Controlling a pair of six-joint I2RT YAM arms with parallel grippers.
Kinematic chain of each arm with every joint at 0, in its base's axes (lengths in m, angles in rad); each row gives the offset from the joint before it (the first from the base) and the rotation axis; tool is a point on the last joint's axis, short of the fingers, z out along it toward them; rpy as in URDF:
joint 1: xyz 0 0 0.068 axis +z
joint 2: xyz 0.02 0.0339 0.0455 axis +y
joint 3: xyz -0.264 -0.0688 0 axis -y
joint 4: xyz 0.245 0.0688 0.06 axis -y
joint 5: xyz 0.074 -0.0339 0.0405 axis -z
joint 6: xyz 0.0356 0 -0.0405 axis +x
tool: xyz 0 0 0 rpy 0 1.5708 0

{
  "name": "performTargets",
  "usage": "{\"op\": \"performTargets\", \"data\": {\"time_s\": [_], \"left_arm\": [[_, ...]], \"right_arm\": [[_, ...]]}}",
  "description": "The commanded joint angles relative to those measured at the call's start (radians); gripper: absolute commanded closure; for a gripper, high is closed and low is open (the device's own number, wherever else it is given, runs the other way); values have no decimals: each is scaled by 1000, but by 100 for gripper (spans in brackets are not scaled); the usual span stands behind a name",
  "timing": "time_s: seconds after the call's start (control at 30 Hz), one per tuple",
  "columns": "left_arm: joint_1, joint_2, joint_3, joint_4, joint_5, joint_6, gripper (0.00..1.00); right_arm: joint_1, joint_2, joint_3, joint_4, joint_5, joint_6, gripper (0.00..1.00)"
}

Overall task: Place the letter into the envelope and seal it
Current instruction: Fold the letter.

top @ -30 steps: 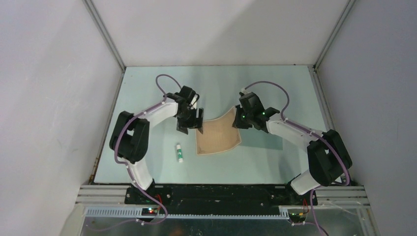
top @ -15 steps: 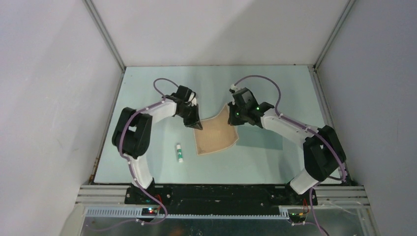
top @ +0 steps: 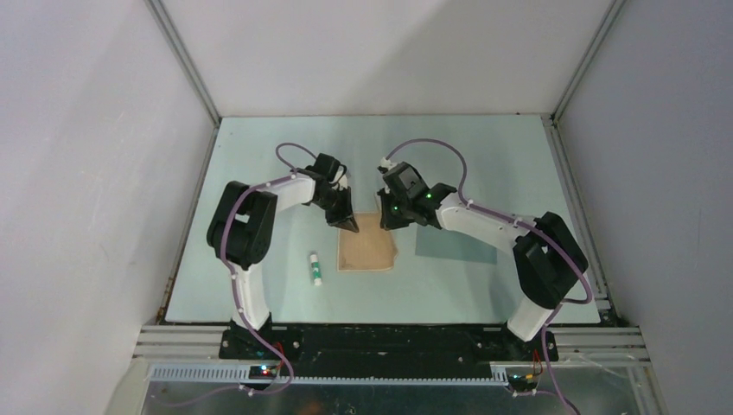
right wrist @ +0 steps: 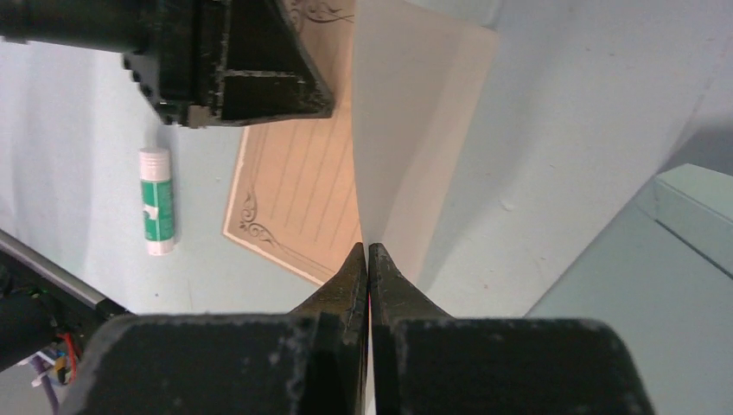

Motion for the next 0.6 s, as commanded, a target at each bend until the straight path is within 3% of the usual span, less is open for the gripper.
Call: {"op": "performTargets", "data": {"time_s": [0.0,0.23,0.57], "left_arm": [[-5,29,-29,37,-24,1,100],[-4,16,-28,37,7,-8,100],[22,-156,16,-74,38,20,100]], "right_arm": [[27,28,67,72,-7,79,100],[56,133,110,148,-45,211,100],[32,219,116,203,-50,269,100]]}}
